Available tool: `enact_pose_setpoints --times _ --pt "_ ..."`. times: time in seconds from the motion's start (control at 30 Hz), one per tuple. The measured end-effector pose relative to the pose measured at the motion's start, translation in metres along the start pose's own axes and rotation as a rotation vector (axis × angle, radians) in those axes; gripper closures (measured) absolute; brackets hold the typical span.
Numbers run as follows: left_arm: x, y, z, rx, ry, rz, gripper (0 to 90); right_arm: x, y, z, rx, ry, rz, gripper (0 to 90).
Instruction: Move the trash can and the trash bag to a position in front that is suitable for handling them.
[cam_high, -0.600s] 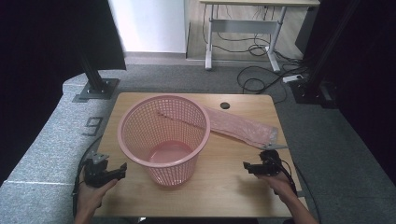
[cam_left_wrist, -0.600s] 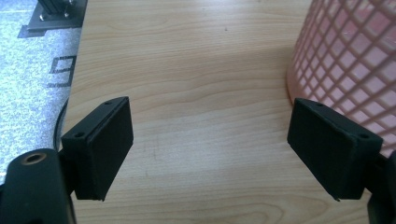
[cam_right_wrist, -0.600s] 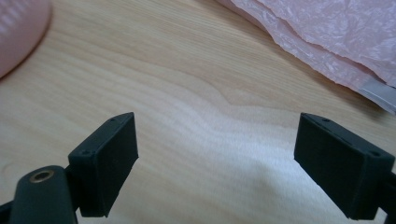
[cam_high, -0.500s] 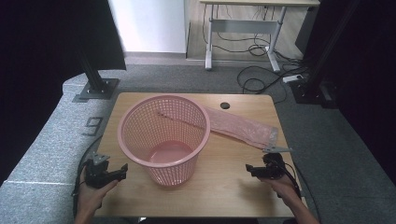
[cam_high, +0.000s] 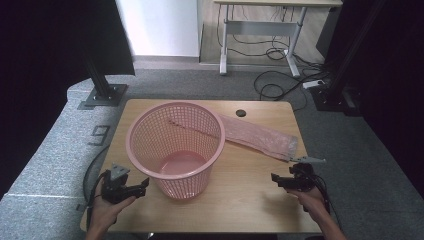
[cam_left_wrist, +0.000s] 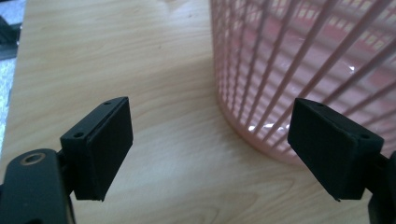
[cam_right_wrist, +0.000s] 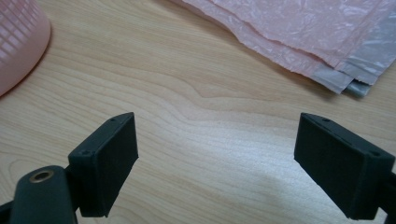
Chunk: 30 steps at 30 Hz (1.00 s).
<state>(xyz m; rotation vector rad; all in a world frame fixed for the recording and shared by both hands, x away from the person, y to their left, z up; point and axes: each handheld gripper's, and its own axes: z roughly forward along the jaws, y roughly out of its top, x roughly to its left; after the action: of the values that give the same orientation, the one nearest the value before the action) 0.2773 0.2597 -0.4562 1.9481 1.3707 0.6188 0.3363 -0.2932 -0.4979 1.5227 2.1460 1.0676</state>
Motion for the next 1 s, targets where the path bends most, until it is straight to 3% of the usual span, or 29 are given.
enact_pose_setpoints --times 0.23,0.43,0.73,1.0 --pt "-0.010 0.017 0.012 0.005 -0.001 0.074 14.5 -0.002 -0.005 -0.006 -0.009 -0.003 -0.005 13.4" --pt "-0.022 0.031 0.026 0.004 -0.066 0.099 14.5 -0.001 -0.008 -0.005 0.003 -0.009 -0.033 13.4" --pt "-0.044 0.049 0.046 0.011 -0.157 0.157 14.7 -0.005 -0.015 -0.012 0.004 -0.021 -0.025 13.6" --pt "-0.062 0.060 0.059 0.015 -0.202 0.188 14.8 -0.009 -0.020 -0.015 0.015 -0.037 -0.022 13.6"
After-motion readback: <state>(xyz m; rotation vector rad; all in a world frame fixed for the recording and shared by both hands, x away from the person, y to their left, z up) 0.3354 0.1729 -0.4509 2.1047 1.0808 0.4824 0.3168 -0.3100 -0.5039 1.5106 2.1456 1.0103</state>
